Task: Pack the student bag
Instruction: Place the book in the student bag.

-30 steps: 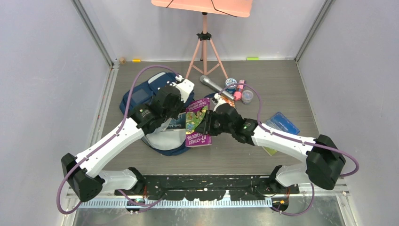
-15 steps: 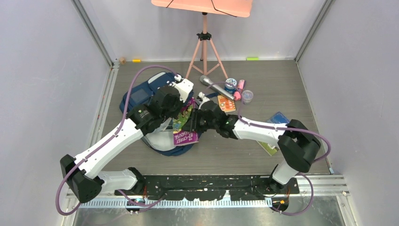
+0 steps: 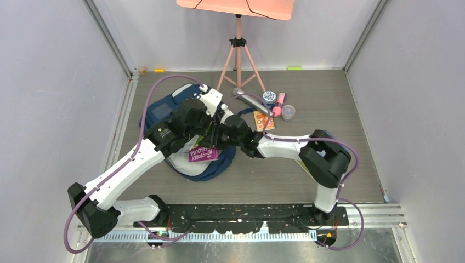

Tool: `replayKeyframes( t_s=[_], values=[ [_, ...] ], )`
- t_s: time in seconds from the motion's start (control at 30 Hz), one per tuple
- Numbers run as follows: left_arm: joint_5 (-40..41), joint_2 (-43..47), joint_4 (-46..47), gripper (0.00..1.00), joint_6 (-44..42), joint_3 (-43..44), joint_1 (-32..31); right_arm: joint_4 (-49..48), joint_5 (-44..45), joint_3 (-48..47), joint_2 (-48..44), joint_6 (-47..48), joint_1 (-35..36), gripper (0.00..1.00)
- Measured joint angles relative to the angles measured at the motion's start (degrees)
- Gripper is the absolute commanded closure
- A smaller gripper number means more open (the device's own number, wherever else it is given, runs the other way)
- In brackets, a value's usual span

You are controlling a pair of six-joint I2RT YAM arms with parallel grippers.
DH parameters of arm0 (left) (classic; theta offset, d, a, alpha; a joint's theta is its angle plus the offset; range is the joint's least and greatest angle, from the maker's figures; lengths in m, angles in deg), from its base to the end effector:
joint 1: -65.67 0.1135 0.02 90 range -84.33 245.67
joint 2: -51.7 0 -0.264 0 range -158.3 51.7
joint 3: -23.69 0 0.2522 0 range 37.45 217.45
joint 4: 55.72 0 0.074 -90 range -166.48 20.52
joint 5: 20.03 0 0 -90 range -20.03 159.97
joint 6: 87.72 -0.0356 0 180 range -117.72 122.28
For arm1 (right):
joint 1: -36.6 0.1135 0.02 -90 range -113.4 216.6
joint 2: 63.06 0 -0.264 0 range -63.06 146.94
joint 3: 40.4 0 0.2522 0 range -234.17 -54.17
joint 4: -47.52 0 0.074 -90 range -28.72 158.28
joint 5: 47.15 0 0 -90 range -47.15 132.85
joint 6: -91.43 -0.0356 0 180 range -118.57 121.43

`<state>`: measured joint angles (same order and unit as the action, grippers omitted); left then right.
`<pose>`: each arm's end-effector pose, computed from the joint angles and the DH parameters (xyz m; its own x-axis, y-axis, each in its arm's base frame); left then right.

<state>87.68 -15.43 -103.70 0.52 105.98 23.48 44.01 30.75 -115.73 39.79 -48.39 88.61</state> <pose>0.1936 -0.1609 0.3642 -0.3876 0.3908 -0.8349 0.4625 0.8659 0.1906 0.2414 0.3212 0.2101 -0.8404 0.1376 -0.5242 -0.3819 0.5359 0.7529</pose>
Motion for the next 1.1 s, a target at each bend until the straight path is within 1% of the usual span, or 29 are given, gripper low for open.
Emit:
replayKeyframes(
  t_s=[0.2,0.33,0.53,0.6,0.63,0.67,0.73,0.77,0.8,0.83,0.87,0.93,1.0,1.1],
  values=[
    [-0.2,0.0,0.1,1.0,0.0,0.0,0.2,-3.4,3.3,-0.8,4.2,-2.6,-0.2,0.99],
    [-0.6,0.0,0.1,1.0,0.0,0.0,0.2,-2.2,7.5,-0.8,5.1,-4.4,-0.8,0.99],
    [-1.0,0.0,0.1,1.0,0.1,-0.3,0.2,1.2,11.8,-1.6,5.4,-4.7,-0.7,0.99],
    [-1.1,0.1,0.1,1.0,0.1,-0.4,0.2,2.7,12.4,-2.9,6.1,-4.8,-0.7,0.94],
    [-1.1,0.2,0.2,1.0,0.2,-0.5,0.2,3.2,12.6,-3.6,6.5,-4.9,-0.7,0.89],
    [-1.2,0.2,0.2,1.0,0.2,-0.6,0.2,3.5,12.9,-4.5,7.1,-5.0,-0.7,0.86],
    [-1.2,0.3,0.2,1.0,0.2,-0.6,0.4,3.6,13.1,-5.8,8.2,-5.3,-0.7,0.72],
    [-1.2,0.3,0.2,1.0,0.2,-0.7,0.5,3.5,13.2,-6.4,8.7,-5.4,-0.7,0.68],
    [-1.2,0.3,0.2,1.0,0.2,-0.7,0.5,3.4,13.3,-6.8,9.1,-5.6,-0.7,0.6],
    [-1.2,0.3,0.2,1.0,0.2,-0.8,0.6,3.2,13.3,-7.2,9.5,-5.6,-0.7,0.56],
    [-1.2,0.3,0.2,1.0,0.2,-0.8,0.6,3.0,13.5,-7.5,9.8,-5.7,-0.7,0.48],
    [-1.2,0.3,0.2,1.0,0.2,-0.9,0.7,2.6,14.3,-7.8,10.2,-5.6,-0.7,0.4],
    [-1.2,0.3,0.2,1.0,0.2,-0.9,0.7,2.8,15.7,-7.8,10.3,-5.1,-0.8,0.35],
    [-1.2,0.3,0.2,1.0,0.2,-0.9,0.7,2.2,18.1,-7.6,10.1,-4.1,-1.0,0.33]
  ],
)
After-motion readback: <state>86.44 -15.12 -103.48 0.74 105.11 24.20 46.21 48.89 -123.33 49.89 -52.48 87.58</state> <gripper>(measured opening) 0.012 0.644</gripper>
